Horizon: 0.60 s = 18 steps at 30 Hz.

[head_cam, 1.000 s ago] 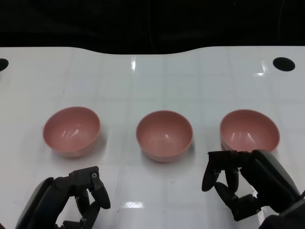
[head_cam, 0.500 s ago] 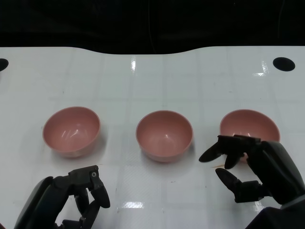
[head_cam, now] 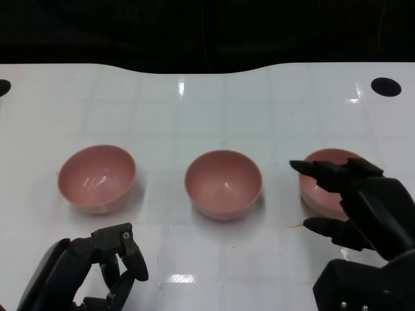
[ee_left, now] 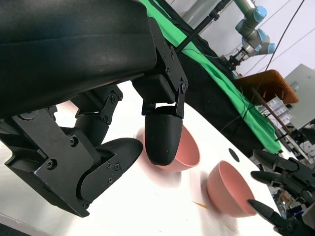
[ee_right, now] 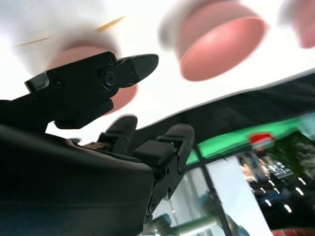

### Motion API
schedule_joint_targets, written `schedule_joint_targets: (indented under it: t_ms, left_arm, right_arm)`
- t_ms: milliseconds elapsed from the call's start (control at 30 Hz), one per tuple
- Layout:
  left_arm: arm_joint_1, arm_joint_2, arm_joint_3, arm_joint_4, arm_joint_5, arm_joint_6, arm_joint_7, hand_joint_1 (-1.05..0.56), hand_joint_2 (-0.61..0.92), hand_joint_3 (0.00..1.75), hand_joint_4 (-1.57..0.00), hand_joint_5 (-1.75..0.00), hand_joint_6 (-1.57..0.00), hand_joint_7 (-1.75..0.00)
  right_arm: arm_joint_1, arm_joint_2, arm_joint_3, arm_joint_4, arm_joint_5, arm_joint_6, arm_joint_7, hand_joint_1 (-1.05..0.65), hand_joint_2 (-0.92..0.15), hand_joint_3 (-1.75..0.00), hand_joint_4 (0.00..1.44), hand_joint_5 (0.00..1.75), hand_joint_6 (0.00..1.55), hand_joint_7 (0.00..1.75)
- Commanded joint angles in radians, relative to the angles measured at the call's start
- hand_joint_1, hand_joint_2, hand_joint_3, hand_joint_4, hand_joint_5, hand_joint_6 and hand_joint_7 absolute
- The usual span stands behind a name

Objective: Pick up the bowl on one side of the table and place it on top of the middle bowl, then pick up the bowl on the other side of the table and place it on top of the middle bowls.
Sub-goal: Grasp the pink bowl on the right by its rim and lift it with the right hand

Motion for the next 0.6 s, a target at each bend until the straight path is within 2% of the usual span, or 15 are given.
schedule_joint_targets:
  t_ms: [33, 300, 600]
  left_arm:
    - [0.004, 0.011, 0.01, -0.002, -0.013, 0.005, 0.001, -0.12, 0.4, 1.42, -0.88, -1.7, -0.79, -1.51]
    - [-0.001, 0.01, 0.007, -0.003, 0.0, 0.0, 0.006, -0.11, 0.39, 1.41, -0.87, -1.71, -0.78, -1.52]
    - [-0.014, -0.001, -0.004, 0.005, -0.007, 0.002, 0.005, -0.11, 0.39, 1.4, -0.87, -1.7, -0.79, -1.51]
  right_arm:
    - [-0.016, -0.027, 0.01, -0.018, -0.027, 0.038, 0.016, -0.53, -0.83, 0.0, 0.01, 0.56, 0.25, 0.04]
    - [-0.047, -0.054, 0.044, 0.012, -0.105, 0.128, 0.025, -0.56, -0.82, 0.0, 0.0, 0.48, 0.23, 0.02]
    - [-0.101, -0.073, 0.097, 0.079, -0.172, 0.19, 0.025, -0.58, -0.84, 0.0, 0.07, 0.54, 0.27, 0.04]
